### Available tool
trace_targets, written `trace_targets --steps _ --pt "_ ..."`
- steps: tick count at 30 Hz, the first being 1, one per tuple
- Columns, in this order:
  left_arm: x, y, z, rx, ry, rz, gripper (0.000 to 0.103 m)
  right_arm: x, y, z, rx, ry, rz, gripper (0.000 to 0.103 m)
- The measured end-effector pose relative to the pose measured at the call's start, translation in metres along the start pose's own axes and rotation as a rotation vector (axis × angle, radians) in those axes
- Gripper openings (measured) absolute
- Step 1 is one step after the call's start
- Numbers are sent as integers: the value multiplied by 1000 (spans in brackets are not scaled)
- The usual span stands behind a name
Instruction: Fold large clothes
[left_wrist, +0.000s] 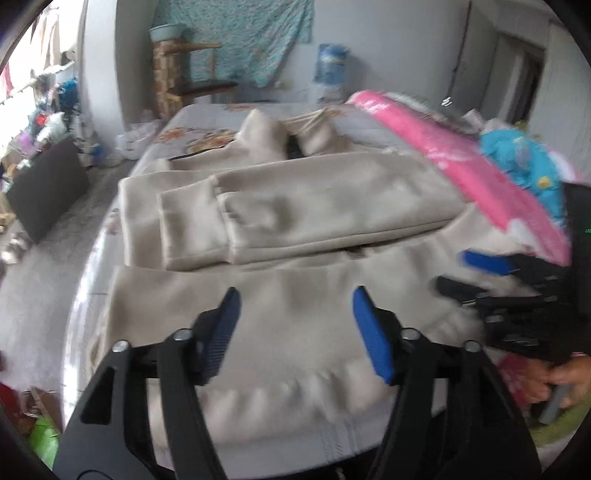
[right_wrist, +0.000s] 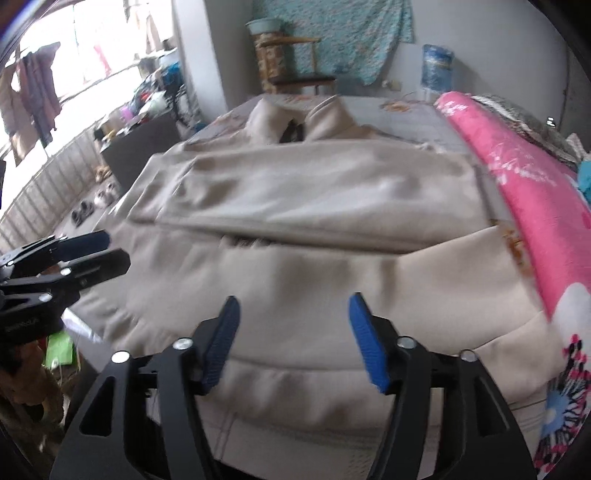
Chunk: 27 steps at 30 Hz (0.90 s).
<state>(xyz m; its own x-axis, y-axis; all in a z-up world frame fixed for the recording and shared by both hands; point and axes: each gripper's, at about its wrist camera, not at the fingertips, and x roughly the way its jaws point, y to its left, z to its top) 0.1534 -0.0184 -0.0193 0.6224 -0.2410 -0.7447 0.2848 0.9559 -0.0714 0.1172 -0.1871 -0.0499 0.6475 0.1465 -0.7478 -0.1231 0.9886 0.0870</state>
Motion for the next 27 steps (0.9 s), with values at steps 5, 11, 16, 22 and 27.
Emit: trace_targets --steps 5,11,16,22,27 --pt "41 4 2 -19 137 110 73 8 -13 4 20 10 -99 73" --pt "46 6 -4 -35 123 166 88 33 -25 -6 49 82 -130 86" --pt "47 8 -4 -41 122 182 92 34 -26 -6 51 88 -135 90" --pt "47 8 -4 -47 124 184 94 36 -26 -6 55 93 -141 97" --pt "47 8 -4 -49 121 188 95 36 -27 -5 56 97 -138 97"
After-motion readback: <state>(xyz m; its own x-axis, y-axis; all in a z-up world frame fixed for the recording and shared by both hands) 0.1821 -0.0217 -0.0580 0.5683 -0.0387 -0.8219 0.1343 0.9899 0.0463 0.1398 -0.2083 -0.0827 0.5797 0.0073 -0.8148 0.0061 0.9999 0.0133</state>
